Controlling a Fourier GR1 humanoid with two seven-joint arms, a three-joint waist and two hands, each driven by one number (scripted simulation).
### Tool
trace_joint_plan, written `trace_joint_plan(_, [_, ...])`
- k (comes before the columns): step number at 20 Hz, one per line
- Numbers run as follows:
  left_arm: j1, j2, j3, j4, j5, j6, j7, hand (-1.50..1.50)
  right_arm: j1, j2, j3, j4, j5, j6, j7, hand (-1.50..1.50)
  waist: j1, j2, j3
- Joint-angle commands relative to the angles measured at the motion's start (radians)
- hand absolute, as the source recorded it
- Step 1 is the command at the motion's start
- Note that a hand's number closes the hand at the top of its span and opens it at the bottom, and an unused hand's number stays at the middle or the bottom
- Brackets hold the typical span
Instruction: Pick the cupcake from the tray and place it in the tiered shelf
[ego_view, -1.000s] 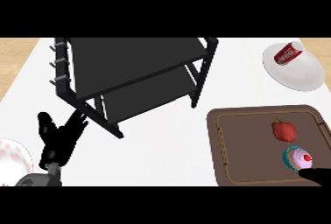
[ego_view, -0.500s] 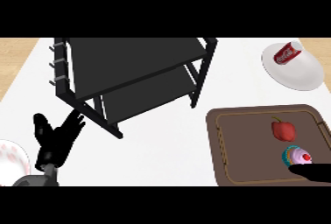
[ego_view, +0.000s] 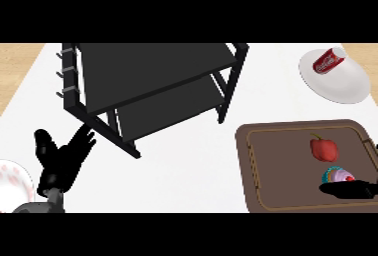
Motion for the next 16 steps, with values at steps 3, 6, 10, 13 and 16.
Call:
trace_joint_plan(3, [-0.041,-0.055,0.005,0.062,-0.051,0.006,-0.02,0.0,0.03,0.05,-0.057,0.069,0.052,-0.025,-0.078,-1.5,-0.006,0.0,0.0])
trace_joint_plan(6, [-0.043,-0.046,0.052,0.126,-0.048,-0.031,-0.078,0.0,-0.028,0.133,-0.001,0.084,0.144,-0.067,-0.042,-1.5,-0.004,0.0,0.0])
trace_joint_plan(10, [-0.021,-0.021,0.069,0.062,-0.043,-0.087,-0.027,0.0,-0.065,0.13,-0.074,0.18,0.117,-0.046,-0.143,-1.5,-0.001,0.0,0.0])
trace_joint_plan(13, [0.058,-0.077,0.029,-0.021,-0.088,-0.031,-0.019,0.0,-0.028,0.13,-0.113,0.263,0.097,-0.074,-0.279,-1.5,0.0,-0.001,0.0])
trace_joint_plan(16, [-0.045,-0.066,0.038,-0.002,-0.082,-0.011,0.047,0.0,-0.068,0.075,-0.049,0.284,0.012,0.137,-0.285,1.5,0.006,0.002,0.001])
